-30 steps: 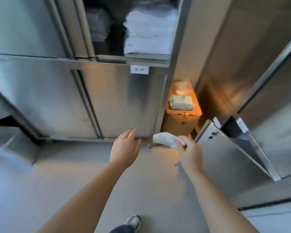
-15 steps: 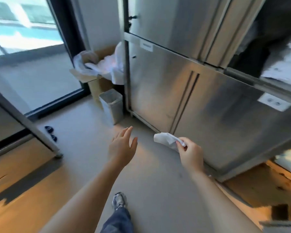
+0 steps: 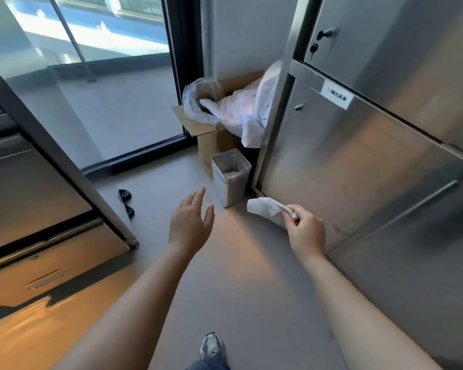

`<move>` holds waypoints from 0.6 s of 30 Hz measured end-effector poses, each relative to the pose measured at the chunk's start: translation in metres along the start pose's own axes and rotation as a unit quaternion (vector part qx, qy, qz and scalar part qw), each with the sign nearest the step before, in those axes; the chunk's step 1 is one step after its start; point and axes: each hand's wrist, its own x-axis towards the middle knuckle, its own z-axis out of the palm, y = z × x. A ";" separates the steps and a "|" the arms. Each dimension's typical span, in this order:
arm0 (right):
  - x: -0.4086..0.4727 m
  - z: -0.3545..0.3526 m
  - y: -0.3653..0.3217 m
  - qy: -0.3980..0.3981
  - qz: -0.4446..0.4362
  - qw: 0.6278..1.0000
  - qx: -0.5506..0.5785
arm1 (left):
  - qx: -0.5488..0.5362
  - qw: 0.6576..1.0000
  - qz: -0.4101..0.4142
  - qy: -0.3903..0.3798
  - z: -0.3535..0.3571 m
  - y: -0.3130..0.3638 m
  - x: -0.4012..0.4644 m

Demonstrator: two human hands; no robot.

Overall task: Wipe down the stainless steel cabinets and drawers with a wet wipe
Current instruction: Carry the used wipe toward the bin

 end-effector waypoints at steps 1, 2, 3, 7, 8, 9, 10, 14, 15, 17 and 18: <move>0.012 0.006 -0.004 0.000 0.002 1.000 -0.001 | -0.003 1.000 -0.001 0.003 -0.002 -0.002 0.014; 0.024 0.013 -0.007 -0.001 0.002 1.000 -0.002 | -0.005 1.000 -0.003 0.005 -0.004 -0.005 0.027; 0.036 0.018 -0.010 -0.003 0.003 1.000 -0.004 | -0.007 1.000 -0.005 0.007 -0.004 -0.007 0.039; 0.083 0.040 -0.018 -0.008 0.010 1.000 -0.020 | -0.013 1.000 -0.014 0.004 0.000 -0.016 0.083; 0.095 0.047 -0.018 -0.011 0.010 1.000 -0.022 | -0.012 1.000 -0.016 0.003 0.003 -0.019 0.093; 0.107 0.053 -0.018 -0.015 0.010 1.000 -0.023 | -0.012 1.000 -0.019 0.003 0.006 -0.021 0.104; 0.119 0.059 -0.018 -0.020 0.010 0.999 -0.025 | -0.011 1.000 -0.022 0.003 0.009 -0.023 0.115; 0.175 0.088 -0.013 -0.038 0.003 0.999 -0.027 | -0.010 0.999 -0.033 0.008 0.025 -0.028 0.170; 0.191 0.096 -0.012 -0.043 0.001 0.999 -0.027 | -0.007 0.999 -0.035 0.010 0.030 -0.028 0.187; 0.227 0.110 -0.008 -0.054 -0.001 0.998 -0.027 | 0.001 0.999 -0.040 0.013 0.039 -0.027 0.223; 0.246 0.116 -0.006 -0.061 -0.001 0.998 -0.026 | 0.005 0.999 -0.044 0.013 0.044 -0.026 0.241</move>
